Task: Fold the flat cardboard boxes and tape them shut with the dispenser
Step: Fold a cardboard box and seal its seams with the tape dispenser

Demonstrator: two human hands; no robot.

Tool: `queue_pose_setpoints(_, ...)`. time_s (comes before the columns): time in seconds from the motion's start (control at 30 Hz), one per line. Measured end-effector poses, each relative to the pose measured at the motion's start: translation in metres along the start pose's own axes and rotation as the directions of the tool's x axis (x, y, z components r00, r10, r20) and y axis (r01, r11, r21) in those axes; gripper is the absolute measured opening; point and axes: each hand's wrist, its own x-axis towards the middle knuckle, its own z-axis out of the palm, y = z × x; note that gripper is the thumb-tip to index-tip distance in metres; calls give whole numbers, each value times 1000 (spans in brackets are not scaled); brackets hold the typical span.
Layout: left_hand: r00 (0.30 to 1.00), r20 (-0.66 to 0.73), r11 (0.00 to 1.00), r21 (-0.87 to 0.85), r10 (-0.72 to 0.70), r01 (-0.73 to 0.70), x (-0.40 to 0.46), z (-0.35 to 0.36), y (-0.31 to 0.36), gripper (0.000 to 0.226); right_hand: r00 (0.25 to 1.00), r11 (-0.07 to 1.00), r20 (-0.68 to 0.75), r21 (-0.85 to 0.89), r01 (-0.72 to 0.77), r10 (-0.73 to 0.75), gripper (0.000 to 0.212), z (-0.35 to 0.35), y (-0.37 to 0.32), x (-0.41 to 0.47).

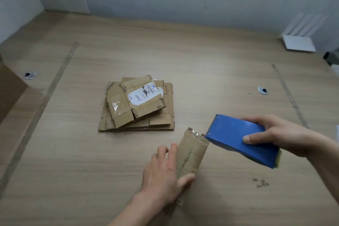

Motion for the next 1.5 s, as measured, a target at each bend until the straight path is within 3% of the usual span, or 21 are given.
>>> queue_pose_setpoints(0.07, 956, -275, 961, -224, 99, -163, 8, 0, -7, 60, 999, 998, 28, 35, 44, -45, 57, 6, -5, -5)
queue_pose_setpoints(0.1, 932, -361, 895, -405, 30, -186, 13, -3, -6, 42, 997, 997, 45, 49, 64, -66, 60, 8, -8, -7)
queue_pose_setpoints(0.13, 944, -317, 763, -632, -96, -135, 19, -11, -2, 29, 994, 995, 65, 59, 85, -89, 62, 10, -10, -9)
queue_pose_setpoints(0.17, 970, -125, 533, -846, -206, 4, 24, -21, 5, 22, 990, 992, 85, 65, 106, -111, 62, 12, -14, -11)
queue_pose_setpoints(0.2, 966, 130, 264, -946, -223, 188, 27, -30, 13, 20, 986, 990, 106, 69, 125, -132, 60, 15, -17, -12)
queue_pose_setpoints(0.23, 927, 342, 45, -935, -154, 352, 29, -39, 20, 24, 981, 988, 123, 71, 139, -147, 56, 17, -21, -14)
queue_pose_setpoints(0.27, 884, 463, -79, -885, -63, 458, 31, -46, 25, 32, 977, 986, 139, 72, 152, -161, 54, 20, -25, -15)
queue_pose_setpoints(0.37, 823, 548, -229, -790, 150, 568, 34, -51, 31, 53, 968, 983, 179, 67, 169, -178, 60, 26, -32, -16)
queue_pose_setpoints(0.47, 834, 516, -307, -775, 196, 552, 30, -53, 34, 43, 962, 982, 198, 64, 176, -186, 66, 31, -34, -17)
queue_pose_setpoints(0.57, 856, 486, -299, -802, 179, 518, 29, -50, 35, 22, 959, 982, 211, 65, 179, -189, 66, 35, -33, -17)
queue_pose_setpoints(0.73, 870, 472, -211, -844, 144, 493, 25, -49, 30, 21, 960, 981, 201, 70, 184, -194, 66, 43, -29, -16)
queue_pose_setpoints(1.0, 906, 403, 115, -901, -129, 418, 40, -49, 15, 25, 960, 992, 255, 82, 97, -115, 67, 51, -8, -14)
queue_pose_setpoints(1.1, 912, 348, 111, -919, -217, 378, 47, -47, 10, 25, 955, 994, 283, 86, 69, -91, 60, 45, 4, -20)
queue_pose_setpoints(1.27, 917, 277, 193, -921, -288, 338, 62, -44, 6, 25, 958, 999, 288, 50, -17, 2, 53, 40, 32, -29)
queue_pose_setpoints(1.4, 895, 211, 228, -921, -393, 317, 80, -49, -8, 25, 962, 995, 256, -1, -101, 97, 68, 24, 56, -40)
queue_pose_setpoints(1.5, 904, 218, 249, -914, -367, 322, 87, -49, -10, 25, 970, 993, 210, -8, -120, 119, 72, 18, 67, -38)
